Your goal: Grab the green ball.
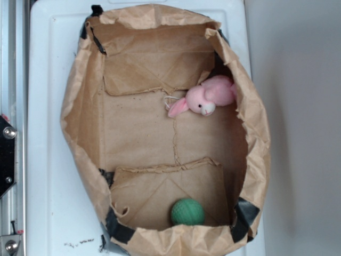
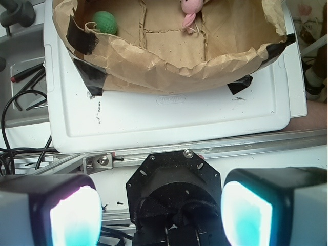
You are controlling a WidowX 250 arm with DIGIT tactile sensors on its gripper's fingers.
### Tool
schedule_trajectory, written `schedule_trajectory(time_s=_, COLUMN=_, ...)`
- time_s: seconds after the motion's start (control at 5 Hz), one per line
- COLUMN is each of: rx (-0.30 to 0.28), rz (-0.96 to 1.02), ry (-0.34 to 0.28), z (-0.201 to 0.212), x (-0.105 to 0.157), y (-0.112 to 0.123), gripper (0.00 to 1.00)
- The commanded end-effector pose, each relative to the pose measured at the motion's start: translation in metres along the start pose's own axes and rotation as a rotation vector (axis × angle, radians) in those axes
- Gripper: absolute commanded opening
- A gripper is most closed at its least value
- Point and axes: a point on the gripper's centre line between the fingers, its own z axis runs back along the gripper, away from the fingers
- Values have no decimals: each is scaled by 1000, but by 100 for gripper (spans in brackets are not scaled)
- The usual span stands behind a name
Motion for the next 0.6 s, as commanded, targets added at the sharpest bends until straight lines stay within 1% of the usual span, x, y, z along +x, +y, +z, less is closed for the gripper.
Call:
schedule_trajectory(time_s=0.0, rx=0, rz=0, ry=0, z=0, x=0, y=0, gripper=100)
schedule_trajectory(time_s=0.2, rx=38, rz=65, ry=-33, z=-28, x=48, y=14, gripper=100)
schedule_trajectory(time_s=0.4, rx=95, rz=77, ry=-60, z=-49, x=96, y=26, gripper=100)
